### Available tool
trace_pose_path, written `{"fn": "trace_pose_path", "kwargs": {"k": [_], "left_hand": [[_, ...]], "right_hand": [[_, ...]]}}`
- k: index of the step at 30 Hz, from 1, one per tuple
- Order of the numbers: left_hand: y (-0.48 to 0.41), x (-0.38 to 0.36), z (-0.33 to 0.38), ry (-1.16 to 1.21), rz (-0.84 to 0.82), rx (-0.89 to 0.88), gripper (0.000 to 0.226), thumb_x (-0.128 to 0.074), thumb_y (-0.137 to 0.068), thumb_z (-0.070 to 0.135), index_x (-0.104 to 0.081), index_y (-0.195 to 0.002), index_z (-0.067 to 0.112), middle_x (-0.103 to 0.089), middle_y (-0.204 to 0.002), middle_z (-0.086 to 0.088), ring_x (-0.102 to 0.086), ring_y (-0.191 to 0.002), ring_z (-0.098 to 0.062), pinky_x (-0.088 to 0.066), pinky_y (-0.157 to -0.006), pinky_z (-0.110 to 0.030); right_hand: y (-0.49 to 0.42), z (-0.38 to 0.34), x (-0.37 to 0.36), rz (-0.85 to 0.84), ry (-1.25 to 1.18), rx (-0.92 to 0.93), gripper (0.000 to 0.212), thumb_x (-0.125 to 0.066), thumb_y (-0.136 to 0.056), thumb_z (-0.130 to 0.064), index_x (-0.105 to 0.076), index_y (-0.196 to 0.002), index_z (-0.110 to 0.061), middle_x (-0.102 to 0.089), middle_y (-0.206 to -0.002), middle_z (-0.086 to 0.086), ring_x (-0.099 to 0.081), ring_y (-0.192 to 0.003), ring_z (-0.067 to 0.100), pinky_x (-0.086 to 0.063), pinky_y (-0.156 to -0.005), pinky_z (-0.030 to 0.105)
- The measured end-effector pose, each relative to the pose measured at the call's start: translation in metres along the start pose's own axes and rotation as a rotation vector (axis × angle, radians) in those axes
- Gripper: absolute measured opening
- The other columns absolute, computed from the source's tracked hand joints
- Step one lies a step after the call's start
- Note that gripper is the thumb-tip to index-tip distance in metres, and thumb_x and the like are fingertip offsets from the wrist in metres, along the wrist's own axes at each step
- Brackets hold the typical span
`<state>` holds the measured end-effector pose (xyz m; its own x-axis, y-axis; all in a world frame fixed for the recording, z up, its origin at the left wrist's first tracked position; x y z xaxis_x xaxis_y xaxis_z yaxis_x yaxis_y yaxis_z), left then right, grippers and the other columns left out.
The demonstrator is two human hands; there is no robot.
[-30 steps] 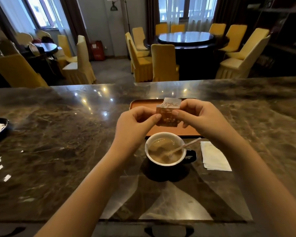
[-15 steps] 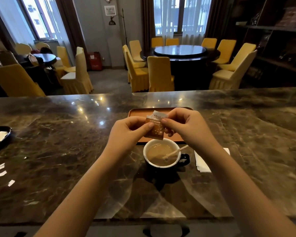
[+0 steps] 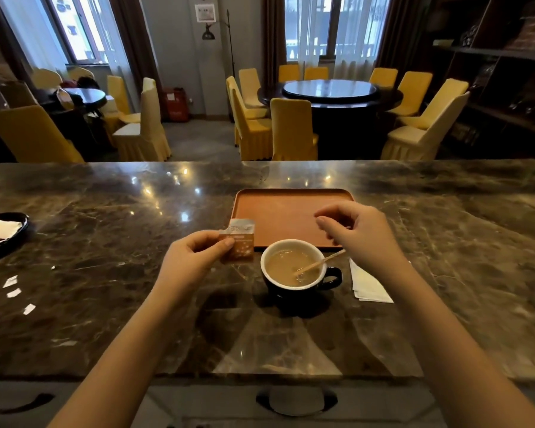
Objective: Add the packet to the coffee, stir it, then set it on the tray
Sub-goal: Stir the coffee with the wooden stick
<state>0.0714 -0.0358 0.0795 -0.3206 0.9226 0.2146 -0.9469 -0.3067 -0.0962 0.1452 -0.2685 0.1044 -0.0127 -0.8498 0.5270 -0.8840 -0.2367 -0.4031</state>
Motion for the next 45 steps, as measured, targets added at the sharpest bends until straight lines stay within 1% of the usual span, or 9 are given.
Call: {"fn": "trace_pose_path", "kwargs": {"k": [4, 9, 16, 21, 27, 37, 41, 43, 45], "left_hand": [[0.008, 0.017, -0.035, 0.059, 0.084, 0.158, 0.011, -0.066, -0.08, 0.021, -0.071, -0.089, 0.024, -0.073, -0.087, 0.006, -0.068, -0.083, -0.01, -0.051, -0.071, -0.027], [0.01, 0.028, -0.07, -0.068, 0.078, 0.246, 0.008, -0.066, -0.081, 0.023, -0.071, -0.087, 0.023, -0.072, -0.086, 0.004, -0.067, -0.082, -0.012, -0.048, -0.066, -0.025], [0.001, 0.029, -0.087, -0.476, 0.162, 0.137, 0.008, -0.065, -0.083, 0.028, -0.069, -0.089, 0.024, -0.063, -0.078, 0.015, -0.057, -0.076, -0.002, -0.041, -0.061, -0.021], [-0.003, 0.031, -0.091, -0.614, 0.17, 0.173, 0.014, -0.064, -0.082, 0.034, -0.069, -0.089, 0.023, -0.061, -0.084, 0.012, -0.058, -0.092, -0.016, -0.043, -0.091, -0.048], [-0.006, 0.033, -0.089, -0.651, 0.194, 0.162, 0.01, -0.067, -0.079, 0.038, -0.064, -0.078, 0.029, -0.06, -0.078, 0.011, -0.057, -0.091, -0.018, -0.04, -0.093, -0.049], [0.016, 0.02, -0.079, -0.857, 0.386, -0.099, 0.029, -0.051, -0.09, 0.021, -0.058, -0.114, 0.006, -0.066, -0.102, -0.014, -0.054, -0.099, -0.033, -0.04, -0.086, -0.049], [0.04, -0.023, -0.076, -0.814, 0.111, -0.361, 0.037, -0.052, -0.089, 0.019, -0.05, -0.125, 0.01, -0.059, -0.124, -0.011, -0.051, -0.117, -0.027, -0.034, -0.099, -0.038], [0.041, -0.037, -0.081, -0.844, -0.107, -0.361, 0.05, -0.044, -0.093, 0.032, -0.031, -0.139, 0.016, -0.032, -0.148, -0.005, -0.02, -0.138, -0.016, -0.013, -0.112, -0.032], [0.034, -0.043, -0.09, -0.957, -0.223, -0.341, 0.06, -0.031, -0.094, 0.046, -0.011, -0.144, 0.02, -0.008, -0.155, -0.001, 0.006, -0.138, -0.009, 0.006, -0.112, -0.029]], "right_hand": [[0.008, 0.031, 0.011, 0.205, 0.181, -0.035, 0.016, -0.061, -0.085, -0.021, -0.066, -0.096, -0.011, -0.061, -0.084, 0.0, -0.051, -0.071, 0.003, -0.038, -0.057, 0.004], [0.015, 0.056, 0.007, 0.172, 0.218, -0.202, 0.029, -0.054, -0.088, -0.037, -0.063, -0.099, -0.011, -0.06, -0.086, 0.003, -0.051, -0.074, 0.011, -0.035, -0.056, 0.017], [0.024, 0.055, -0.004, -0.028, -0.145, -0.394, 0.014, -0.061, -0.085, -0.029, -0.069, -0.083, -0.017, -0.064, -0.068, -0.002, -0.055, -0.06, 0.009, -0.042, -0.051, 0.019], [0.028, 0.042, -0.009, -0.016, -0.441, -0.456, 0.01, -0.064, -0.083, -0.019, -0.071, -0.085, -0.012, -0.061, -0.06, -0.004, -0.051, -0.051, 0.006, -0.043, -0.049, 0.017], [0.033, 0.024, -0.022, -0.072, -0.356, -0.351, 0.018, -0.054, -0.09, -0.023, -0.07, -0.081, -0.022, -0.064, -0.064, -0.003, -0.053, -0.048, 0.001, -0.046, -0.048, 0.011], [0.044, 0.01, -0.024, -0.097, -0.152, -0.192, 0.022, -0.045, -0.094, -0.022, -0.065, -0.084, -0.023, -0.065, -0.071, -0.004, -0.061, -0.063, -0.002, -0.044, -0.05, 0.005], [0.047, 0.01, -0.019, -0.101, -0.103, -0.143, 0.021, -0.046, -0.094, -0.02, -0.063, -0.084, -0.027, -0.065, -0.072, -0.006, -0.06, -0.068, -0.003, -0.047, -0.055, 0.008], [0.047, 0.011, -0.016, -0.083, -0.065, -0.118, 0.02, -0.046, -0.094, -0.018, -0.063, -0.086, -0.026, -0.064, -0.073, -0.007, -0.061, -0.068, 0.003, -0.048, -0.057, 0.011], [0.046, 0.013, -0.017, -0.091, -0.05, -0.115, 0.019, -0.046, -0.093, -0.017, -0.063, -0.088, -0.025, -0.064, -0.074, -0.007, -0.061, -0.068, 0.008, -0.049, -0.059, 0.013]]}}
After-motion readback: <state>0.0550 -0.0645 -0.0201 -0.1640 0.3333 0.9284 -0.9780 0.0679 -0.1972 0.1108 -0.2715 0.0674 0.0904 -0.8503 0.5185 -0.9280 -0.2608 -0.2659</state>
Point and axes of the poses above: each hand's wrist, its own y-axis away from the middle knuckle, its own x-axis out of the back of the hand, z = x × y, the point moved 2 cm from there along -y, towards the middle knuckle
